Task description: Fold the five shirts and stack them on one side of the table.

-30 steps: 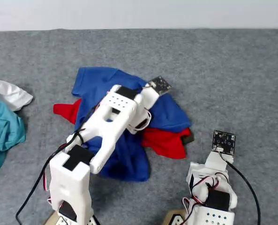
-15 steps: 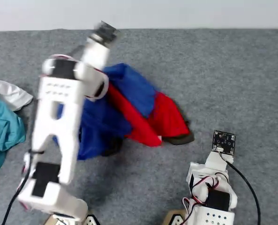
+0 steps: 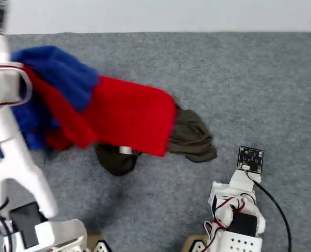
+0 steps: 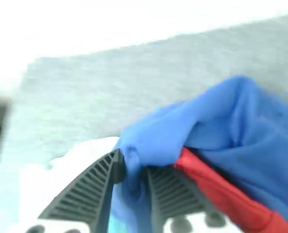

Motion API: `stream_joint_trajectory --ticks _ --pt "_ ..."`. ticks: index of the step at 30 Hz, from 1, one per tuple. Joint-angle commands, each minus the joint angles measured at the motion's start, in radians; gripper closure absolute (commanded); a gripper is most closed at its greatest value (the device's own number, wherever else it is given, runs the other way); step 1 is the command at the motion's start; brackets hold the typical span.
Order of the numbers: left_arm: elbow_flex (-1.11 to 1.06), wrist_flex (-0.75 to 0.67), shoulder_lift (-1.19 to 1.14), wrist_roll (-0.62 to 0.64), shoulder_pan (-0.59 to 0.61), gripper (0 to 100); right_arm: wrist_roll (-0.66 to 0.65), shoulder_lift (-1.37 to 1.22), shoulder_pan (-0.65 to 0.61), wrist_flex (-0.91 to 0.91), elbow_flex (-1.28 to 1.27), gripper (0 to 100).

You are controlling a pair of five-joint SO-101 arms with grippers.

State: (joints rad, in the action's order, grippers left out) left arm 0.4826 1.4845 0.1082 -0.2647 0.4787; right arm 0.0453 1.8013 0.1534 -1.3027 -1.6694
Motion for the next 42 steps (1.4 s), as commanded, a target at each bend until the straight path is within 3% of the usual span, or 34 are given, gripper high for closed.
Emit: stream_joint_trajectory --ticks 1,13,17,22,25,30,42 --pt "0.076 -0.143 0.058 -0.012 0.138 100 -0.008 0.01 -0.001 -0.002 -0.014 98.9" --pt "0.081 -0.427 0.057 -0.012 0.466 100 -0.008 0.01 -0.001 -0.002 -0.014 98.9" --pt "0.028 -0.431 0.057 -0.055 0.462 99 -0.008 0.01 -0.001 -0.002 -0.014 98.9" --pt "-0.094 -0.427 0.066 -0.256 0.417 98 -0.008 0.01 -0.001 -0.002 -0.014 98.9" --pt "-0.127 -0.41 0.068 -0.334 0.43 91 -0.008 0.01 -0.001 -0.002 -0.014 98.9" --pt "-0.127 -0.362 0.068 -0.333 0.457 75 -0.008 0.01 -0.001 -0.002 -0.014 98.9" --pt "-0.13 -0.322 0.206 -0.331 0.454 75 -0.008 0.01 -0.001 -0.002 -0.014 98.9"
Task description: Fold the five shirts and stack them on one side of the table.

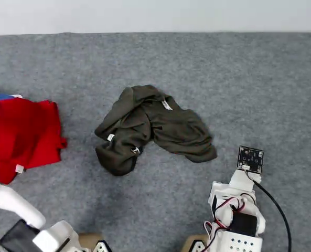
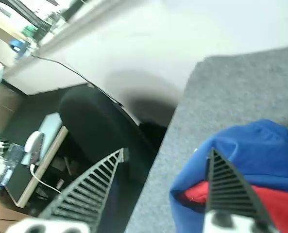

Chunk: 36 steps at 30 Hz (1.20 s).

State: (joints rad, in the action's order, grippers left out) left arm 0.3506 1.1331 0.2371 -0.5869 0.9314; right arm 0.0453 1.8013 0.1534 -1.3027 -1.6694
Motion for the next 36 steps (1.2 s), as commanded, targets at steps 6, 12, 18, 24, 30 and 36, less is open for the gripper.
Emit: stream_joint_trajectory --ticks 6,12,18,24,30,36 --pt "0.002 0.281 0.21 -0.008 -0.011 75 -0.008 0.01 -0.001 -0.002 -0.014 98.9" --pt "-0.004 0.626 0.33 -0.003 -0.184 75 -0.008 0.01 -0.001 -0.002 -0.014 98.9" --pt "-0.15 0.62 0.448 0.144 -0.362 80 -0.008 0.01 -0.001 -0.002 -0.014 98.9" --pt "-0.406 0.618 0.572 0.149 -0.529 80 -0.008 0.01 -0.001 -0.002 -0.014 98.9" --pt "-0.613 0.595 0.634 0.15 -0.628 80 -0.008 0.01 -0.001 -0.002 -0.014 98.9" --pt "-0.707 0.52 0.634 0.262 -0.631 80 -0.008 0.01 -0.001 -0.002 -0.014 98.9"
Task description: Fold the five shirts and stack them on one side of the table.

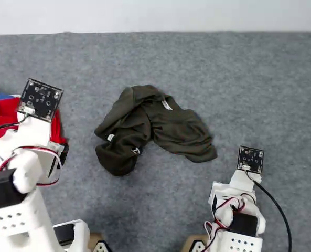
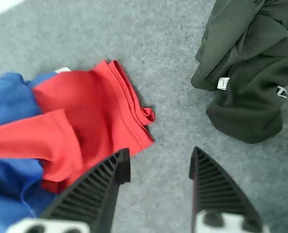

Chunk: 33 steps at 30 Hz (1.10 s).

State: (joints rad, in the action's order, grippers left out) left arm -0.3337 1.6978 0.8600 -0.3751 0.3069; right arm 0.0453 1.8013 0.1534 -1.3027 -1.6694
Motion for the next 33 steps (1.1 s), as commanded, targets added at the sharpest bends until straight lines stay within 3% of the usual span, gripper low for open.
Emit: stream_joint_trajectory --ticks 1,5,12,33 --pt "-0.042 -0.051 0.011 0.075 -0.008 80 -0.008 0.01 -0.001 -0.002 -0.014 98.9" --pt "-0.111 -0.038 0.017 0.163 -0.055 81 -0.008 0.01 -0.001 -0.002 -0.014 98.9" --pt "-0.125 -0.017 0.017 0.176 -0.138 100 -0.008 0.01 -0.001 -0.002 -0.014 98.9" --pt "-0.237 -0.025 0.009 0.18 -0.149 99 -0.002 0.013 -0.004 0.015 0.026 98.9"
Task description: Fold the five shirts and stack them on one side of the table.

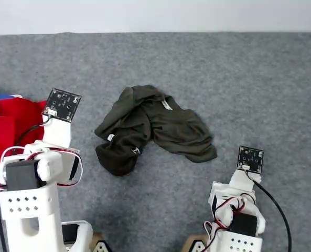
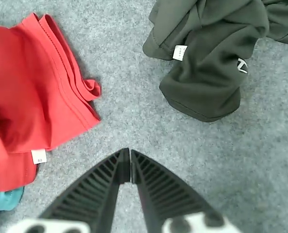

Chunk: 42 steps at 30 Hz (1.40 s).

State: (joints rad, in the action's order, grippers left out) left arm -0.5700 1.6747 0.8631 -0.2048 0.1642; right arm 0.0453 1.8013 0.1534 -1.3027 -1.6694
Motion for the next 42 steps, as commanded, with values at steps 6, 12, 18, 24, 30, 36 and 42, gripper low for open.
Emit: stream_joint_trajectory --ticks 6,12,18,24,30,36,42 --pt "-0.001 -0.002 0.006 0.011 -0.002 99 -0.003 0.007 -0.004 0.159 0.215 99.0" --pt "-0.001 -0.043 0.012 0.011 0.0 99 0.015 -0.044 -0.053 0.199 0.456 99.1" --pt "-0.001 -0.043 0.012 0.011 0.0 99 0.069 -0.417 -0.134 0.073 0.824 99.1" --pt "-0.001 -0.041 0.014 0.011 0.0 99 0.098 -0.806 -0.156 -0.042 1.057 99.0" --pt "-0.001 -0.037 0.014 0.011 0.0 99 0.064 -1.036 -0.156 -0.033 1.053 98.7" --pt "-0.001 -0.037 0.014 0.011 0.0 99 -0.351 -1.271 -0.153 0.012 1.057 98.7" --pt "-0.001 -0.037 0.014 0.011 0.0 99 -0.364 -1.503 -0.156 0.067 1.1 92.4"
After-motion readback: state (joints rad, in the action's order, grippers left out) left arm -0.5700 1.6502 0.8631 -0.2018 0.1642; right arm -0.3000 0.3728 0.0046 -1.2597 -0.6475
